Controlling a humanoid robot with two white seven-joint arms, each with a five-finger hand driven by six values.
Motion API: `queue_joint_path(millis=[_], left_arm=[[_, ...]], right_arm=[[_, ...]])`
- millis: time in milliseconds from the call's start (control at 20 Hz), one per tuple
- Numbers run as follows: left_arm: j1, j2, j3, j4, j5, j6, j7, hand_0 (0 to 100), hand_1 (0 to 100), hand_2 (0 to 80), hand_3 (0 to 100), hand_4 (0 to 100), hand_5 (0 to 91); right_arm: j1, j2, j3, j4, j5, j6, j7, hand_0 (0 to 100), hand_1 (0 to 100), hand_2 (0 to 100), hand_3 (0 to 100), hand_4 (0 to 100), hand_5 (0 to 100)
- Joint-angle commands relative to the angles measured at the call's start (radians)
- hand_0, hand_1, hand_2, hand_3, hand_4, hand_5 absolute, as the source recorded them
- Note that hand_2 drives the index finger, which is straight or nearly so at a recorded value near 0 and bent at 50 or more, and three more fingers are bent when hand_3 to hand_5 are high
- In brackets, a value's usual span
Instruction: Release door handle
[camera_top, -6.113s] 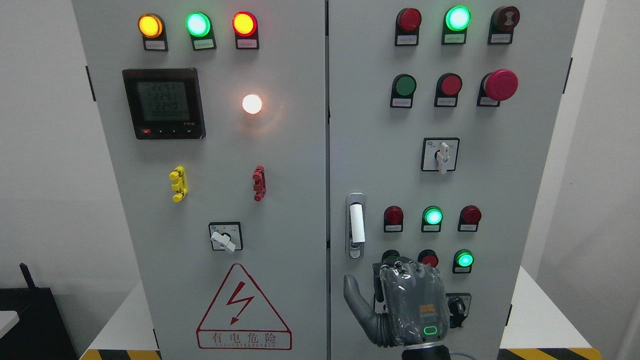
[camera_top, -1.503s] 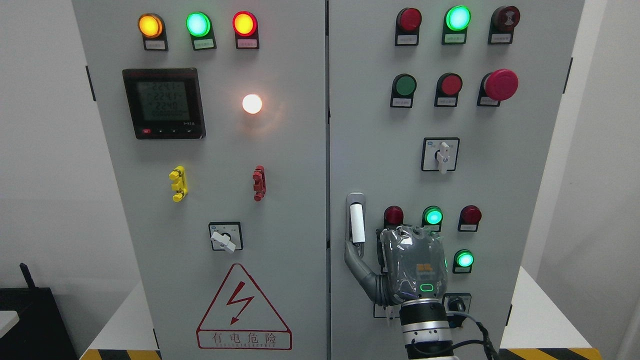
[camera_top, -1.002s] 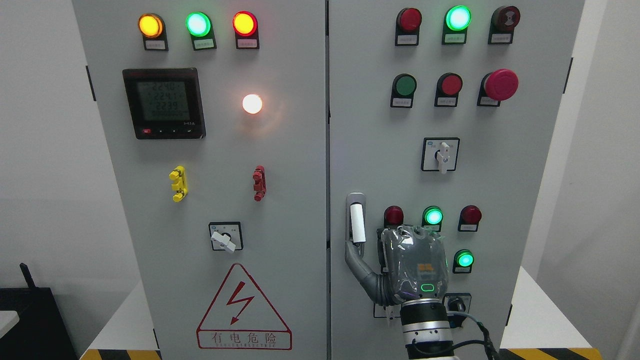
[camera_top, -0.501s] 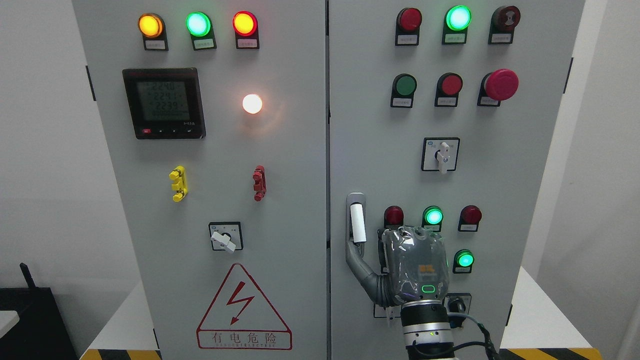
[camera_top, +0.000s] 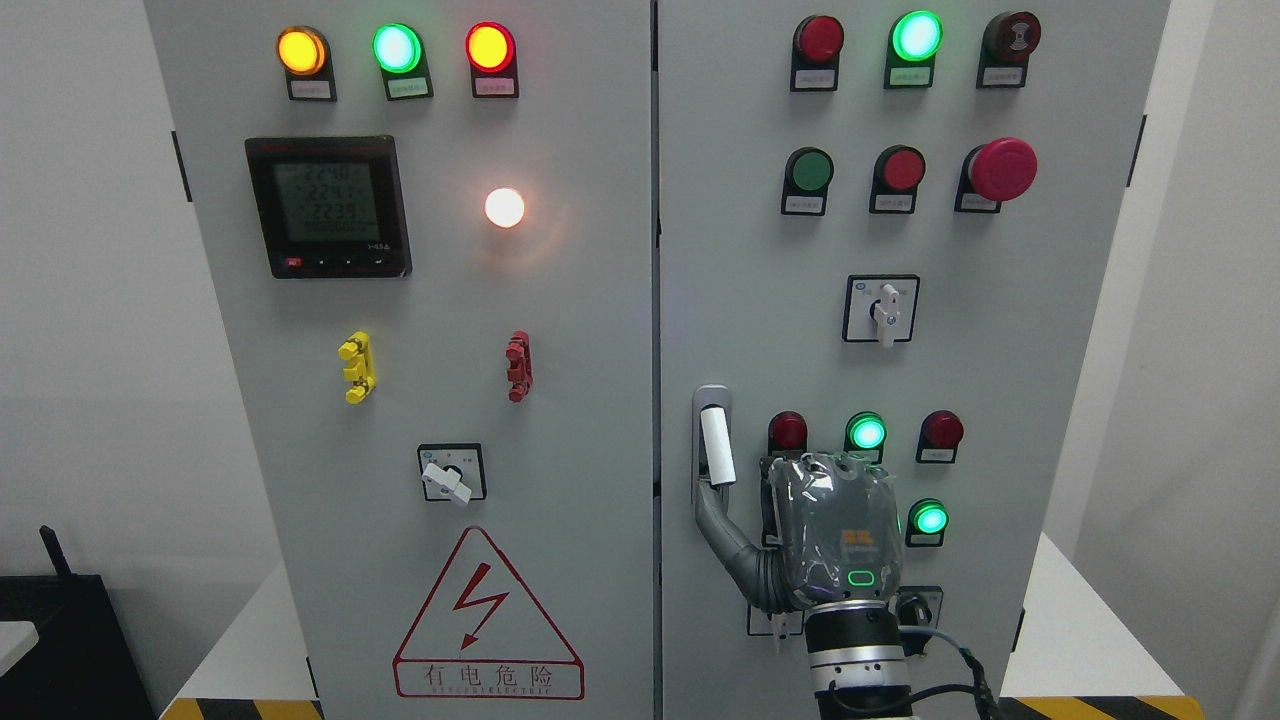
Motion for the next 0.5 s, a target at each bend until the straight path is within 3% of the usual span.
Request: queue_joint_path(millis=[0, 451], left_arm=[[0.0, 0.0, 0.011, 0.017, 0.0, 0.001, 0.0, 12, 39, 0.0, 0, 0, 0.0], [0.0, 0.0, 0.011, 0.017, 0.0, 0.001, 0.0, 12, 39, 0.0, 0, 0, 0.0]], right_arm=[[0.0, 0.0, -0.008, -0.004, 0.0, 0.0, 0.0, 40, 10, 96, 100, 99, 95], [0.0, 0.0, -0.022, -0.006, -0.003, 0.011, 0.0, 40, 11, 97, 100, 100, 95]])
